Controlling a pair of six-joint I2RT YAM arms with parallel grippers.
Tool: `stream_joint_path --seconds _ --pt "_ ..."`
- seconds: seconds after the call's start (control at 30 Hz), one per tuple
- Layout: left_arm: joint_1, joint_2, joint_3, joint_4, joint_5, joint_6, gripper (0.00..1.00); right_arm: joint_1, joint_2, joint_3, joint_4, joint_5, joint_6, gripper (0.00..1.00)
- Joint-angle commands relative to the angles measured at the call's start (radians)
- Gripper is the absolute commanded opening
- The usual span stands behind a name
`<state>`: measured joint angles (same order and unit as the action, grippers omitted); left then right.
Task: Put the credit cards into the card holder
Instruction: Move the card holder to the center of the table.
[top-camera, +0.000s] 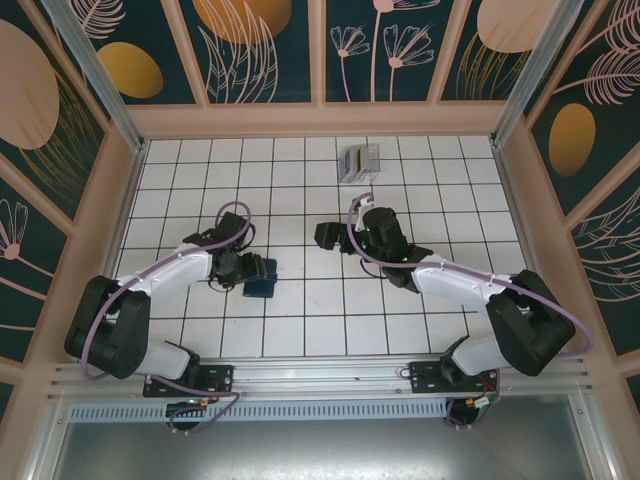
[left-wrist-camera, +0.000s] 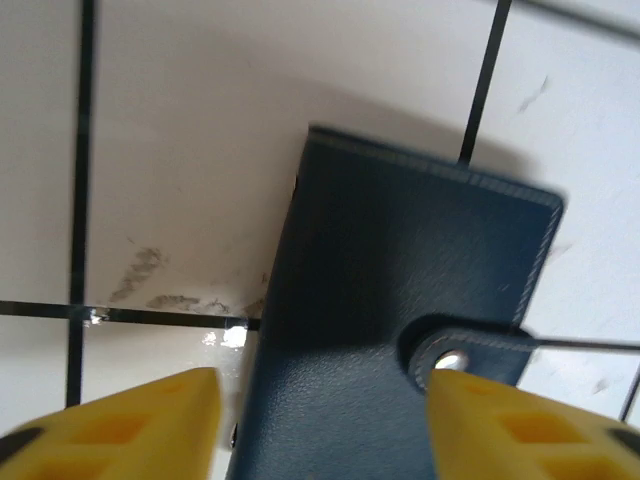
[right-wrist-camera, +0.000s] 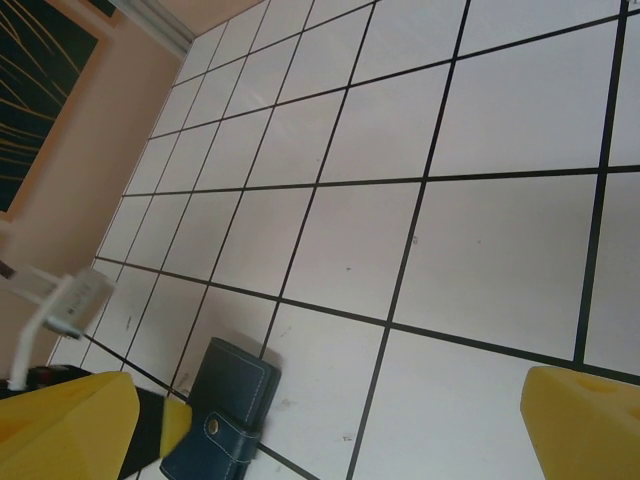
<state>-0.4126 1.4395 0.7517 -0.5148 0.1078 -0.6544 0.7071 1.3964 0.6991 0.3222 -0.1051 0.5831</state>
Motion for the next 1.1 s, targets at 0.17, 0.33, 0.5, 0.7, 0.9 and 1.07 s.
stream_joint_path --seconds 0.17,0.33,0.5,0.7,0.9,1.07 --pt "0.004 0.09 -0.087 0.176 0.25 -0.048 0.41 0.008 -0.025 0.008 -0.047 0.053 0.01 0.98" --pt "-0.031 0.062 -0.15 0.4 0.4 -0.195 0.46 0.009 -0.041 -0.001 -0.037 0.065 0.031 0.98" --pt "-0.047 0.046 -0.141 0.39 0.342 -0.169 0.55 0.008 -0.021 -0.018 -0.06 0.076 0.047 0.98" --pt "-0.046 -0.019 -0.164 0.364 0.272 -0.159 0.56 0.02 0.144 0.072 -0.112 -0.161 -0.037 0.92" --pt "0.044 -0.161 -0.237 0.364 0.251 -0.2 0.61 0.06 0.246 0.154 -0.174 -0.263 -0.074 0.8" --pt "0.122 -0.174 -0.261 0.367 0.314 -0.161 0.56 0.067 0.371 0.225 -0.219 -0.364 -0.087 0.65"
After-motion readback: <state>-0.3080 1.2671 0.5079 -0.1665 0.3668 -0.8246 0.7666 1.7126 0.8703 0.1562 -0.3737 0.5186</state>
